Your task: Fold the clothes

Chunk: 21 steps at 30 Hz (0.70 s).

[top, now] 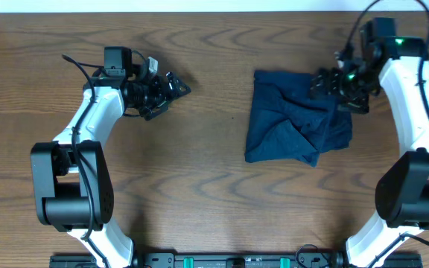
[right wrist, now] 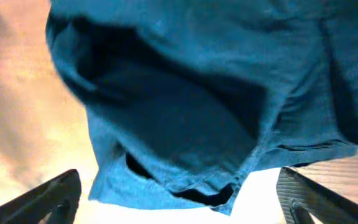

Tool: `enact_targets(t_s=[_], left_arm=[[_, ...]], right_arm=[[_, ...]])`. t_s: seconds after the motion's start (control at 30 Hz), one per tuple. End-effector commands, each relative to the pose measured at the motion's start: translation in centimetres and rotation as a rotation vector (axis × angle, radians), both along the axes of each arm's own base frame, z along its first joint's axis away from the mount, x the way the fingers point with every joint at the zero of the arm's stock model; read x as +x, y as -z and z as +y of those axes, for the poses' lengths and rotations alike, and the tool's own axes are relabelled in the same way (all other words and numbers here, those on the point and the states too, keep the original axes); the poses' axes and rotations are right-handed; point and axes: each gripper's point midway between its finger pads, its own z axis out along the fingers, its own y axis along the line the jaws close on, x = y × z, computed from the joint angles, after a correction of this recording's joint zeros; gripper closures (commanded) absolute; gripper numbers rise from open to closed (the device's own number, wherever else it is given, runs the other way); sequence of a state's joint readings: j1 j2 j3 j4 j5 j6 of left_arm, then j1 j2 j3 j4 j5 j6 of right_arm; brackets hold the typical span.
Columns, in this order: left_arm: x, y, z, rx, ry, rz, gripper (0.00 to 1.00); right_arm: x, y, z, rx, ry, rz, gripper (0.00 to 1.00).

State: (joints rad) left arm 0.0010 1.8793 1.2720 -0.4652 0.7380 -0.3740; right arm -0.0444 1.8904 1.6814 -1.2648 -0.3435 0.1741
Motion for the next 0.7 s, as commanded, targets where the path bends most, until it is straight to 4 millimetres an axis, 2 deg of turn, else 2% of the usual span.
enact_targets(t_s=[0.0, 0.13, 0.2, 0.37, 0.4, 0.43, 0.47, 0.5, 0.53, 0.6, 0.63, 0.67], left_arm=[[0.5, -1.5, 0.1, -0.003, 0.017, -0.052, 0.02], [0.5, -1.4, 0.3, -0.003, 0.014, -0.05, 0.02], [0.5, -1.4, 0.4, -0.004, 0.011, -0.049, 0.02], [0.6, -1.4, 0.5, -0.004, 0.007, -0.049, 0.02], [0.6, -1.4, 0.5, -0.004, 0.007, -0.049, 0.02], [0.6, -1.4, 0.5, -0.004, 0.007, -0.049, 0.02], [0.6, -1.4, 0.5, -0.004, 0.007, -0.049, 0.02], [0.6, -1.4, 0.5, -0.004, 0.007, -0.048, 0.02], [0.6, -1.5, 0.5, -0.004, 0.007, -0.049, 0.02], [0.6, -1.4, 0.5, -0.004, 0.007, -0.048, 0.02], [0.6, -1.4, 0.5, -0.004, 0.007, -0.048, 0.02], [0.6, -1.4, 0.5, -0.004, 0.007, -0.048, 0.02]], right_arm=[[-1.2, 1.2, 0.3, 0.03, -0.072, 0.016, 0.01], [-1.3, 3.5, 0.6, 0.09, -0.051, 0.014, 0.01], [-0.9, 3.9, 0.8, 0.11, -0.052, -0.008, 0.01], [1.2, 3.3, 1.8, 0.166, -0.068, -0.108, 0.01], [1.5, 3.1, 2.0, 0.181, -0.071, -0.124, 0.07], [1.8, 2.9, 2.2, 0.196, -0.075, -0.141, 0.2], [2.1, 2.7, 2.4, 0.205, -0.076, -0.155, 0.38], [2.4, 2.6, 2.4, 0.212, -0.07, -0.164, 0.47], [2.7, 2.5, 2.5, 0.22, -0.045, -0.168, 0.44], [3.1, 2.4, 2.4, 0.225, -0.01, -0.166, 0.32], [3.1, 2.4, 2.4, 0.227, -0.001, -0.163, 0.2], [3.1, 2.5, 2.4, 0.226, 0.0, -0.161, 0.12]])
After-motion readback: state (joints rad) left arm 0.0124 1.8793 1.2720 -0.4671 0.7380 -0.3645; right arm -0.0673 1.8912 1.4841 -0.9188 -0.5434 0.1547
